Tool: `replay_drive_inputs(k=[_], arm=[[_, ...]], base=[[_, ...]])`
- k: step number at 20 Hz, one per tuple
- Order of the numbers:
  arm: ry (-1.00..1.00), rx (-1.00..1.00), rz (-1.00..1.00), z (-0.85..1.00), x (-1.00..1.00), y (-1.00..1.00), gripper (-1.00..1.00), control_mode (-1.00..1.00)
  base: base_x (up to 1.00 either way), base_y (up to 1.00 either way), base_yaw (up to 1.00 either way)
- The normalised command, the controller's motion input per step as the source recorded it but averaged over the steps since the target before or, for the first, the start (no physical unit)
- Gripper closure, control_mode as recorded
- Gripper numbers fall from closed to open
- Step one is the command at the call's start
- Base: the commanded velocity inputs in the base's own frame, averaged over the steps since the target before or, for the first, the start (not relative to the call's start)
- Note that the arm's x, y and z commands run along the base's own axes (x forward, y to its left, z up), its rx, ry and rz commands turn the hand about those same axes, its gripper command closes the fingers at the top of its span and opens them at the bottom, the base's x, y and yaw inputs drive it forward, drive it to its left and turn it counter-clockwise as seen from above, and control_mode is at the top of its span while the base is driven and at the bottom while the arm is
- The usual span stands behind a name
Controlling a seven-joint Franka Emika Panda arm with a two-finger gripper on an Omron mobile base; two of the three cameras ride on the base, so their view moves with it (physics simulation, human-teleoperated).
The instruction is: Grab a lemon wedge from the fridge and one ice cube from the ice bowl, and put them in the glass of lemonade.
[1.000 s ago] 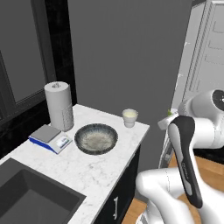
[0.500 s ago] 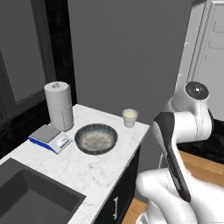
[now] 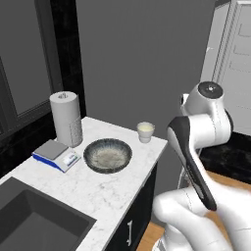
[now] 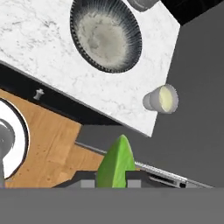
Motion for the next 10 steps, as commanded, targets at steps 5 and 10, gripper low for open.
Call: replay_drive_inputs(k=[5,10], arm=[[0.17,-0.4,0.44,-0.01,0.07,0.0,1.0,-1.0],[0.21,-0.55,0.37,-0.08,0.0,0.0,1.0,-1.0]], base=[[0.0,0.0,0.0],[0.0,0.0,0.0]])
